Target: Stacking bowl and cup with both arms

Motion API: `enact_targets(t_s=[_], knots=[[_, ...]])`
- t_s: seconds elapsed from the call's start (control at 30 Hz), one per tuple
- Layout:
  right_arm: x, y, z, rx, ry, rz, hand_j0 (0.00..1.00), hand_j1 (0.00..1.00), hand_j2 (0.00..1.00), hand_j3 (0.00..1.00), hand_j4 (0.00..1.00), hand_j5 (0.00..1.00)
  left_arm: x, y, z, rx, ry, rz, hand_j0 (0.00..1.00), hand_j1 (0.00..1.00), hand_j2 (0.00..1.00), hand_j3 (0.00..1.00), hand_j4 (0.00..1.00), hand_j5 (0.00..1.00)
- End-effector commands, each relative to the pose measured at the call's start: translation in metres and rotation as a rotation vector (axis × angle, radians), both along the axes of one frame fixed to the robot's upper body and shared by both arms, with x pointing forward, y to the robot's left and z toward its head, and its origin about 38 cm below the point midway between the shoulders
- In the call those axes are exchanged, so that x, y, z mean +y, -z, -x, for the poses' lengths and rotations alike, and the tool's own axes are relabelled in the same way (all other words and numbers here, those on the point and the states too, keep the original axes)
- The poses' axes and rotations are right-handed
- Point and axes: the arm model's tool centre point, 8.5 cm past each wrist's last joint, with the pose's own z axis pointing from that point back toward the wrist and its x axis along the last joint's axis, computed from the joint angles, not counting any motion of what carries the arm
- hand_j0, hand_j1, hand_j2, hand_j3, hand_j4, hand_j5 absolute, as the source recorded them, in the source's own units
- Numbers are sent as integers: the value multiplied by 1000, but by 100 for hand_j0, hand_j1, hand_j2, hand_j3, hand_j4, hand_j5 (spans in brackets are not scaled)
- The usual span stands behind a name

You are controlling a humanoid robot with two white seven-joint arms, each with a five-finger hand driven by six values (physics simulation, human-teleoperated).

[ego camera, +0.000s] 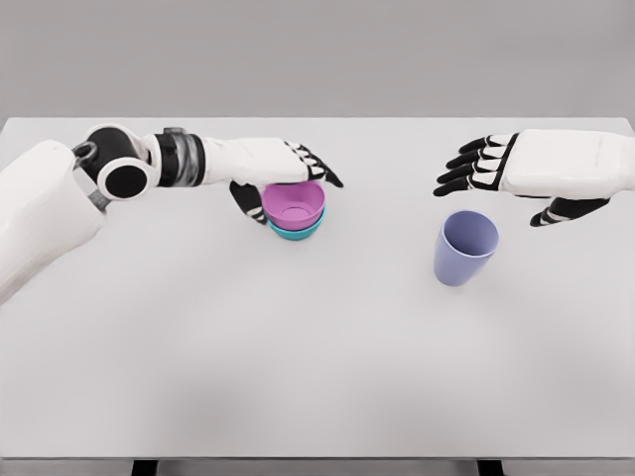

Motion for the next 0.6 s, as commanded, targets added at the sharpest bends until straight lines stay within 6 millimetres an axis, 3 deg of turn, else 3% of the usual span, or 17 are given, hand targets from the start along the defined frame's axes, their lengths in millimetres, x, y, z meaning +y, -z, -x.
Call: enact_targets(t_s=[0.0, 0.1, 0.13, 0.23, 0.3, 0.33, 0.47, 0.57], knots=[[-2, -1, 0, 2, 6, -1, 100, 100, 100, 100, 100, 100, 21, -31, 16, -23, 21, 51, 100, 100, 100, 100, 100, 100], [3, 5, 0, 16, -5, -4, 100, 100, 100, 100, 100, 100, 63, -79, 35, -16, 5, 172, 100, 100, 100, 100, 100, 100], [8, 10, -2, 15, -16, 4, 100, 100, 100, 100, 100, 100, 86, -109, 50, -15, 0, 262, 100, 100, 100, 100, 100, 100], [18, 37, -8, 19, -31, 79, 100, 100, 100, 100, 100, 100, 117, -121, 69, 115, 52, 463, 100, 100, 100, 100, 100, 100], [12, 40, -17, 30, 3, 71, 100, 100, 100, 100, 100, 100, 141, -112, 74, 228, -7, 564, 100, 100, 100, 100, 100, 100], [11, 43, -23, 36, 15, 62, 100, 100, 100, 100, 100, 100, 158, -105, 75, 248, -49, 589, 100, 100, 100, 100, 100, 100], [11, 46, -26, 44, 23, 57, 100, 100, 100, 100, 100, 100, 195, -70, 77, 273, -144, 626, 100, 100, 100, 100, 100, 100], [5, 51, -30, 57, 45, 62, 100, 100, 100, 100, 100, 100, 195, -51, 78, 273, -163, 560, 100, 100, 100, 100, 100, 100]])
